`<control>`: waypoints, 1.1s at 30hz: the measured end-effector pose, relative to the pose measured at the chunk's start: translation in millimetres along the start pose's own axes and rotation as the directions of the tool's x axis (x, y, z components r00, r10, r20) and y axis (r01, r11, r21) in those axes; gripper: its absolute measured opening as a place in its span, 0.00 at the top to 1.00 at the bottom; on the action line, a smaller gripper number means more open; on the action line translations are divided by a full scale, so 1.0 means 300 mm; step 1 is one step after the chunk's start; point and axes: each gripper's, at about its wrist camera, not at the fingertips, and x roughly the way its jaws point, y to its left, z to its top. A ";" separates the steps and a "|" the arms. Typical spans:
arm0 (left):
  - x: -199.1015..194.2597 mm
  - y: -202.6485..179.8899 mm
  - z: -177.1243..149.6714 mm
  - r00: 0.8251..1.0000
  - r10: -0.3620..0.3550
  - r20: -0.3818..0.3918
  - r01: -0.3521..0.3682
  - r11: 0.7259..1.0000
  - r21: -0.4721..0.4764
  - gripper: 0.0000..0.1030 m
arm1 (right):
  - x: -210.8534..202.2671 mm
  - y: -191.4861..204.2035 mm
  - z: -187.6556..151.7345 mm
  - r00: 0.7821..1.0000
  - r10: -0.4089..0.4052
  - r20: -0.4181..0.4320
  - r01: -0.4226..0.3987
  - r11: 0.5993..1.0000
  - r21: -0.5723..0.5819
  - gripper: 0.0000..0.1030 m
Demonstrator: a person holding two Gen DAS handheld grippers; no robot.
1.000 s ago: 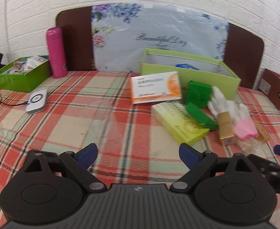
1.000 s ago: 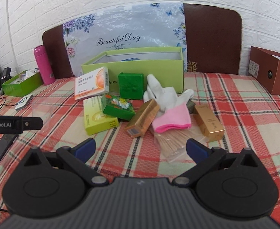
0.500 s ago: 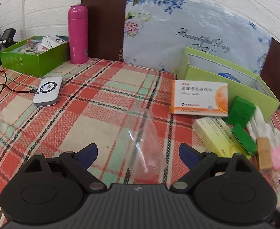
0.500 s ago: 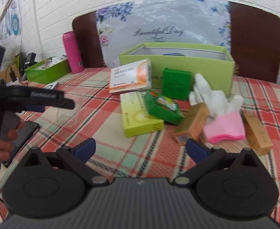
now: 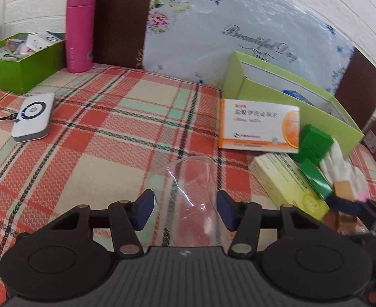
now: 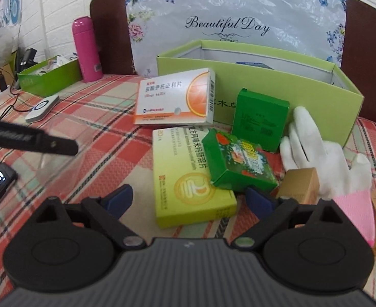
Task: Organize objects
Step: 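Grasp the clear plastic cup with the left gripper while the right grasps the yellow-green medicine box, then lift the clear cup and yellow-green box off the table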
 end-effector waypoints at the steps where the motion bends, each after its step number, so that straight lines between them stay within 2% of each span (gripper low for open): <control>1: -0.007 -0.008 -0.005 1.000 -0.018 -0.006 0.018 1.000 0.013 0.45 | 0.011 -0.002 0.005 1.000 0.005 -0.006 -0.005 1.000 0.005 0.19; 3: -0.019 -0.026 -0.017 0.999 -0.048 -0.018 0.049 0.998 0.030 0.45 | 0.027 0.000 0.011 0.999 0.021 -0.037 -0.021 1.000 0.012 0.35; 7: -0.037 -0.073 -0.039 0.995 -0.091 -0.031 0.093 0.992 0.081 0.45 | -0.031 0.003 -0.019 0.999 0.042 -0.029 -0.041 0.999 0.026 0.36; 10: -0.055 -0.120 -0.059 0.990 -0.134 -0.038 0.138 0.984 0.115 0.45 | -0.115 0.000 -0.076 0.999 0.024 -0.024 -0.024 1.000 0.013 0.36; 16: -0.114 -0.255 -0.141 0.978 -0.198 -0.072 0.210 0.951 0.229 0.43 | -0.312 -0.039 -0.213 0.996 0.016 -0.087 -0.012 0.999 0.046 0.36; 20: -0.125 -0.309 -0.181 0.989 -0.140 -0.057 0.150 0.953 0.263 0.39 | -0.379 -0.047 -0.266 0.994 0.009 -0.108 -0.006 1.000 0.027 0.32; 22: -0.112 -0.312 -0.184 0.993 -0.093 -0.067 0.107 0.964 0.245 0.39 | -0.391 -0.044 -0.268 0.996 -0.003 -0.084 0.003 1.000 0.001 0.27; 24: -0.110 -0.303 -0.185 0.995 -0.065 -0.080 0.082 0.972 0.221 0.39 | -0.387 -0.040 -0.253 0.997 -0.005 -0.071 0.004 1.000 -0.014 0.27; 33: -0.125 -0.294 -0.211 0.991 -0.077 -0.109 0.097 0.976 0.196 0.40 | -0.352 -0.032 -0.232 0.998 0.018 -0.058 -0.019 1.000 -0.017 0.27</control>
